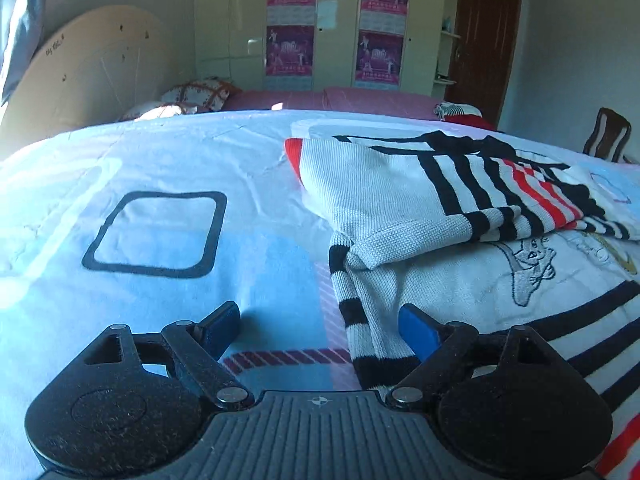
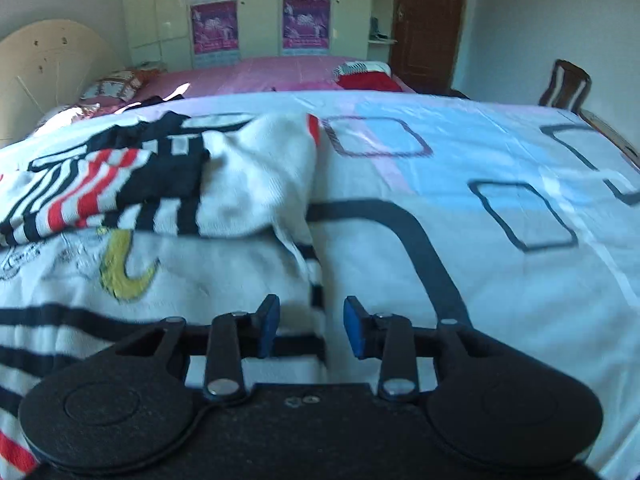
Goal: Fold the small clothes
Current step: 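Grasp the black hem of the sweater with both grippers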
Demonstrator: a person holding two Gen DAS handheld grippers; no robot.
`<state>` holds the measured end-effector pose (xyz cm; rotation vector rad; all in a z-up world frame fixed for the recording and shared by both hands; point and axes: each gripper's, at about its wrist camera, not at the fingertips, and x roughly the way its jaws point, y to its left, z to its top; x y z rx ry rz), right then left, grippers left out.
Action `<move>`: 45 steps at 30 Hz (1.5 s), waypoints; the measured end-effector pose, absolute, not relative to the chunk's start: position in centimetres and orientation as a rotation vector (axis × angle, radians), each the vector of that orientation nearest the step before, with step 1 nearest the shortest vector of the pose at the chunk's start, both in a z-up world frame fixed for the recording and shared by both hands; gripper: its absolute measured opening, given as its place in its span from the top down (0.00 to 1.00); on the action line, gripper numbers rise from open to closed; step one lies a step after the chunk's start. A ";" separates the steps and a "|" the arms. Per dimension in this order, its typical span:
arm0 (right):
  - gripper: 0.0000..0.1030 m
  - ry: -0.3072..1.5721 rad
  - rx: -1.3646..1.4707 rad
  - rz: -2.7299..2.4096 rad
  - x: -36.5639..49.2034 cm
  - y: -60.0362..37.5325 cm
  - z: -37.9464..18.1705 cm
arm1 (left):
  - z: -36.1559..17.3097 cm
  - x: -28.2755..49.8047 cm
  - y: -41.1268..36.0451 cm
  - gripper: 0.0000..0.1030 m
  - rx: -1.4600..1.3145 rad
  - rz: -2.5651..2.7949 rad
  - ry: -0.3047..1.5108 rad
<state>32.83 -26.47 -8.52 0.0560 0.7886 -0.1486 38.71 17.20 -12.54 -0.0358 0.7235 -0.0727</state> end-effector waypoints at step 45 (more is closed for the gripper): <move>0.93 0.856 0.737 0.274 12.7 -31.9 -11.3 | -14.9 16.4 14.9 0.96 -0.631 -0.229 0.782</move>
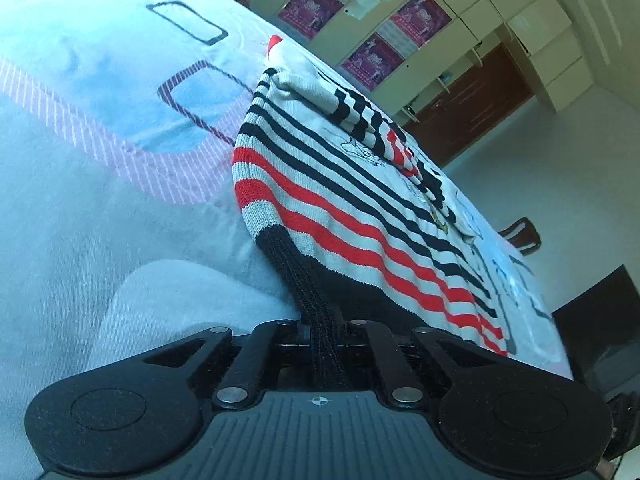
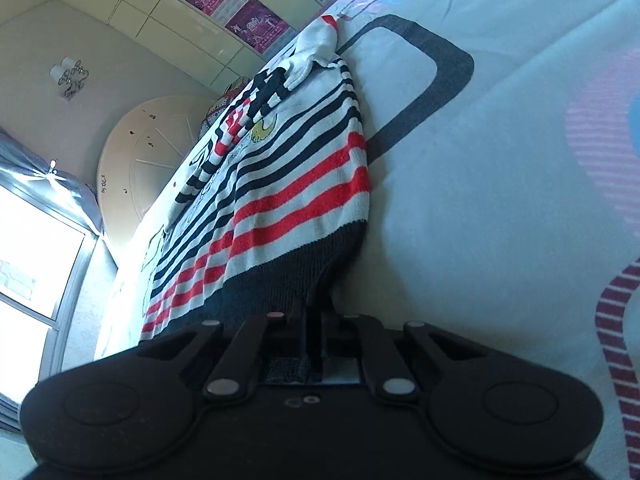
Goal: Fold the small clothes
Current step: 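Grasp the black hem of the sweater with both grippers, then lift the hem and fold it toward the black collar with both grippers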
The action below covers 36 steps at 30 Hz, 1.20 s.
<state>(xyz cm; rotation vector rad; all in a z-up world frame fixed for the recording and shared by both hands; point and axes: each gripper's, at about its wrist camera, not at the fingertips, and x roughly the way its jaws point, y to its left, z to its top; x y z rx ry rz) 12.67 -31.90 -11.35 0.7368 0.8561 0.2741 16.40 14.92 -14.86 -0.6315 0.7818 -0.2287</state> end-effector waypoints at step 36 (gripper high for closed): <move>0.94 0.487 0.388 0.294 35.3 -29.9 3.4 | -3.7 40.8 16.8 0.96 -0.569 -0.306 0.537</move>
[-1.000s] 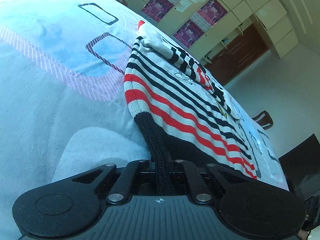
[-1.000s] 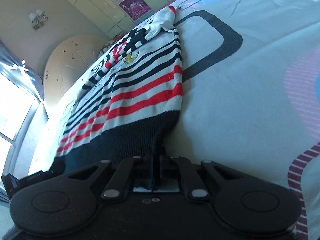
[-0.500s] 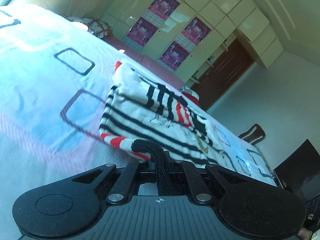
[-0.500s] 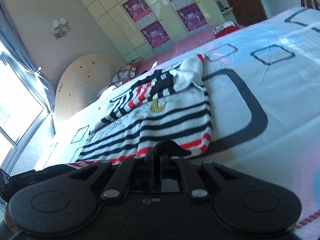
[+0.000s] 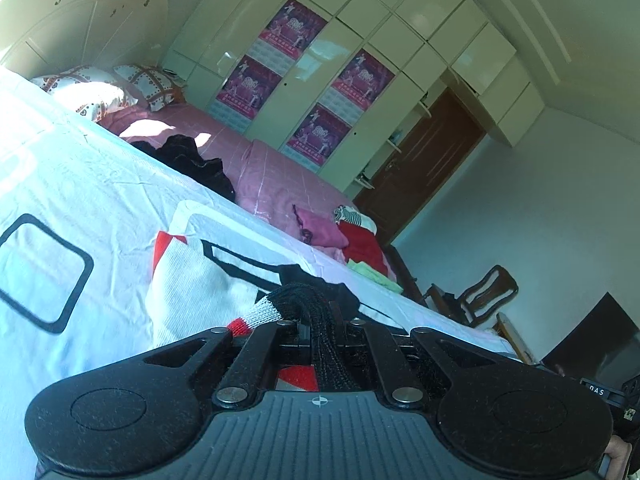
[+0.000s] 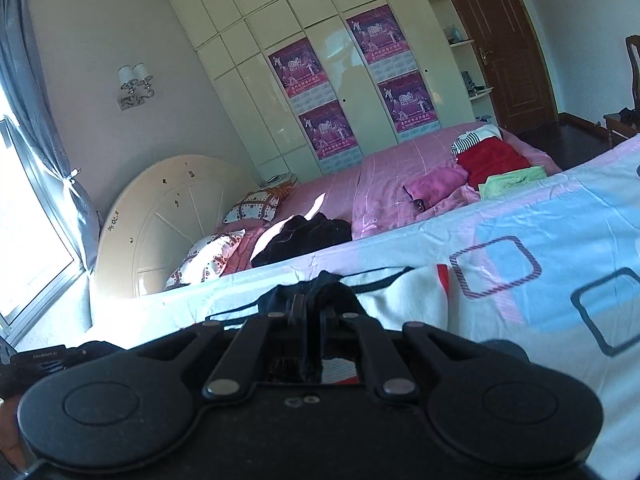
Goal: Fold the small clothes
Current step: 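Lift the hem and fold it toward the black collar with both grippers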
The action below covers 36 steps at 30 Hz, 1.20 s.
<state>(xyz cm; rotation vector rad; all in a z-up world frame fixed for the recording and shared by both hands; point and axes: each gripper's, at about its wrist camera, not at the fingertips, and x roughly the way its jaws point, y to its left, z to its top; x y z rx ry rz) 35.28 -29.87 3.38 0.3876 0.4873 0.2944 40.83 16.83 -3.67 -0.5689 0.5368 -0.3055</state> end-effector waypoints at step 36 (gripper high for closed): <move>0.54 0.732 0.211 0.296 56.3 -27.9 -7.4 | -9.2 61.7 14.0 0.50 -0.116 -0.342 0.831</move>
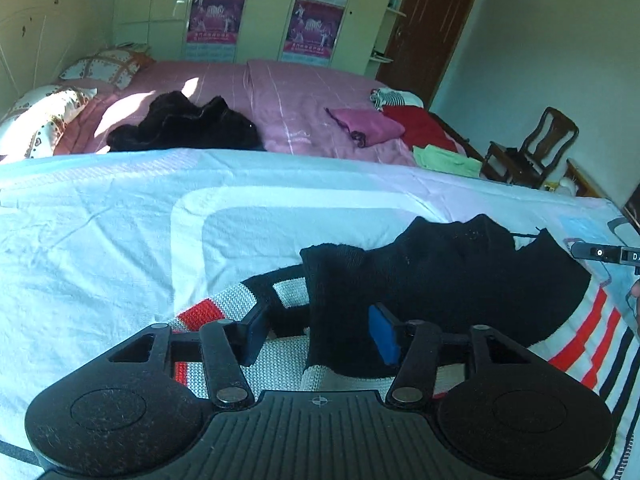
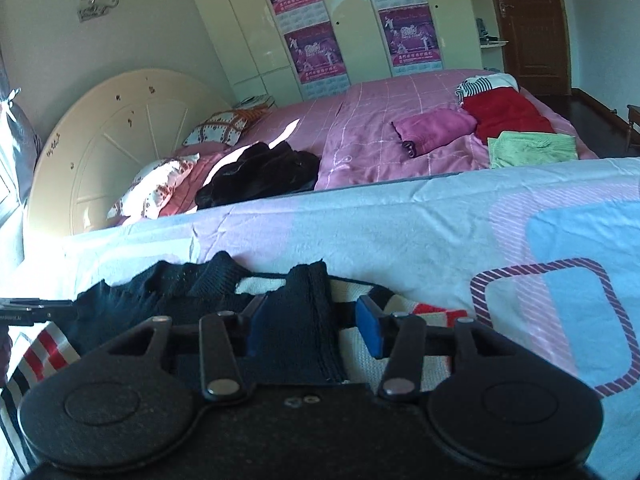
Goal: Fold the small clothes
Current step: 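Lift the hem and fold it toward the black collar with both grippers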
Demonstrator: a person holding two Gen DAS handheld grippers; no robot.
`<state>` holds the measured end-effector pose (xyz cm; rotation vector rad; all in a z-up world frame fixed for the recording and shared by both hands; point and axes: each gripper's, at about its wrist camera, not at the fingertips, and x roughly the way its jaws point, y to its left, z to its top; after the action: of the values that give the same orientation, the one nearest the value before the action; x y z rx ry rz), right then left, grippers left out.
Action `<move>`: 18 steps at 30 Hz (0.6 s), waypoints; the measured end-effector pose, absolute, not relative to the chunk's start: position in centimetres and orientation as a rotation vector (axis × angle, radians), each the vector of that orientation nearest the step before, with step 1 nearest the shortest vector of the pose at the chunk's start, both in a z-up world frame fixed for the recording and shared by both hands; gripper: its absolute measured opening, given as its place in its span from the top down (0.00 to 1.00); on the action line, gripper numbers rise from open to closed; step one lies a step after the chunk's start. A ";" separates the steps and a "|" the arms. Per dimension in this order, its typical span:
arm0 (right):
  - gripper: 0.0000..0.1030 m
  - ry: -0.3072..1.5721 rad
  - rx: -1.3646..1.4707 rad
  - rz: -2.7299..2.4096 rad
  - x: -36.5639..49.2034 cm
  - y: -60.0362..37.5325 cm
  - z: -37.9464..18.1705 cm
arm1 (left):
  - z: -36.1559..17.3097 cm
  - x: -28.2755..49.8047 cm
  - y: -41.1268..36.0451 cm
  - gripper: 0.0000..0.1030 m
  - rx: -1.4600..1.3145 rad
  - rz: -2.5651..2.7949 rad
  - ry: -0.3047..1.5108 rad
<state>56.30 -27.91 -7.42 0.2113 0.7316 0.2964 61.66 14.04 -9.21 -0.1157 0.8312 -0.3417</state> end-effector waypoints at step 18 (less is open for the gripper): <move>0.94 0.646 0.089 0.216 57.4 -27.2 -6.7 | -8.9 62.1 16.3 0.97 -0.231 -0.341 0.668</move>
<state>57.41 -27.19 -6.74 0.0894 0.6462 0.2155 62.15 16.25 -8.93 -0.2311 0.6681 -0.3413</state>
